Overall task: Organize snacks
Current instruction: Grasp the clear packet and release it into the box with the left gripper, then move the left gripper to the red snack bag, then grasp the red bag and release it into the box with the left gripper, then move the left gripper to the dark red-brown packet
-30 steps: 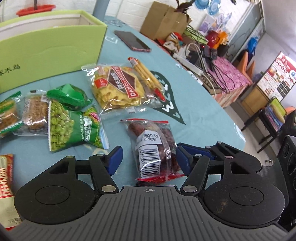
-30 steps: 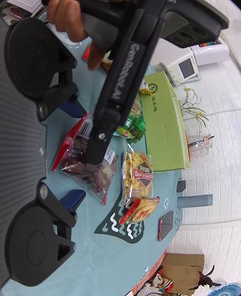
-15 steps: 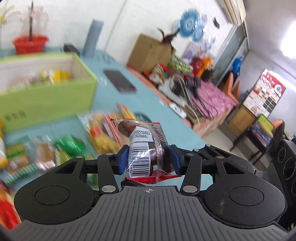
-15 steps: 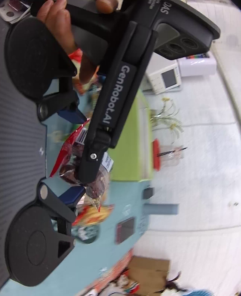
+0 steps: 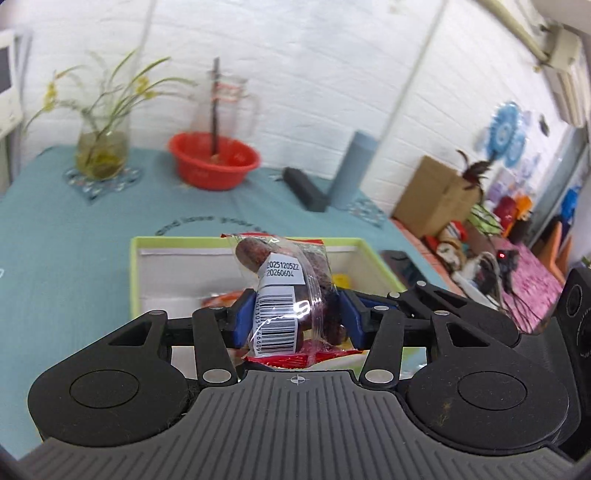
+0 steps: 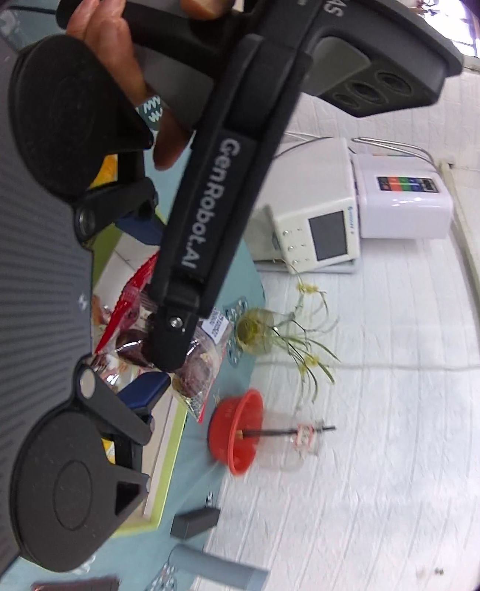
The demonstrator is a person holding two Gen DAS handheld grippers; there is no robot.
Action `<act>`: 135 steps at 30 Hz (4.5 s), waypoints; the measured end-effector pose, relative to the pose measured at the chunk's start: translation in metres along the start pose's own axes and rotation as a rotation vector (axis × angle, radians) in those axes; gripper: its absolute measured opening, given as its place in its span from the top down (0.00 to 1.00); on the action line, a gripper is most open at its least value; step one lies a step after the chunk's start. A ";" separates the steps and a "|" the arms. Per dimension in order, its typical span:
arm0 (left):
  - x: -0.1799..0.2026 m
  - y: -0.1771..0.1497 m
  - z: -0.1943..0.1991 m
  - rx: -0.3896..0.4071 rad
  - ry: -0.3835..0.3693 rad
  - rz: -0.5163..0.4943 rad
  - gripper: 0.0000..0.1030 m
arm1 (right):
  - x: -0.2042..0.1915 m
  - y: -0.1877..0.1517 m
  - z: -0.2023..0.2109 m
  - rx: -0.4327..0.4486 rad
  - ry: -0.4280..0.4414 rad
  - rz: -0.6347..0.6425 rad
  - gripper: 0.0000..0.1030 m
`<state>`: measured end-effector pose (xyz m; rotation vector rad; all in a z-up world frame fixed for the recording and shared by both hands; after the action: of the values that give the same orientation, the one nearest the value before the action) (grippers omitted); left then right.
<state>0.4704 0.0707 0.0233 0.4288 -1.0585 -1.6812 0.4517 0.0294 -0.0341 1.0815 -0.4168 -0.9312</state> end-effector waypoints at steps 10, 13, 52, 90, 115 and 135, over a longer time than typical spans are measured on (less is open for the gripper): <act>-0.042 0.010 -0.015 0.020 0.161 -0.007 0.45 | 0.010 0.005 -0.049 -0.074 -0.015 -0.032 0.11; -0.029 0.009 0.028 0.110 0.129 -0.006 0.32 | 0.000 0.006 0.002 0.016 0.005 -0.031 0.08; 0.105 -0.211 0.106 -0.140 -0.034 0.083 0.46 | -0.063 -0.198 0.192 -0.118 -0.067 -0.151 0.10; 0.035 0.002 0.033 0.027 -0.019 0.026 0.68 | -0.011 -0.005 0.058 0.021 0.002 -0.049 0.37; 0.033 -0.011 0.120 0.205 0.034 -0.086 0.24 | -0.015 -0.014 0.119 0.120 0.037 -0.038 0.09; 0.002 -0.185 0.103 -0.143 0.045 0.120 0.38 | -0.115 -0.166 0.058 -0.257 0.151 -0.084 0.09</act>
<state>0.2879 0.1234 -0.0697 0.3035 -0.9063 -1.6211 0.2730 0.0644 -0.1399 0.9308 -0.1236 -0.9418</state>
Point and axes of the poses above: each gripper's, at about its wrist camera, not at the fingertips, and z roughly against the way its jaws point, x to its right, y to its top, the point moved 7 cm from there along -z, roughly the way its jaws point, and after that the axes turned 10 degrees about -z, right-handed, at the moved point
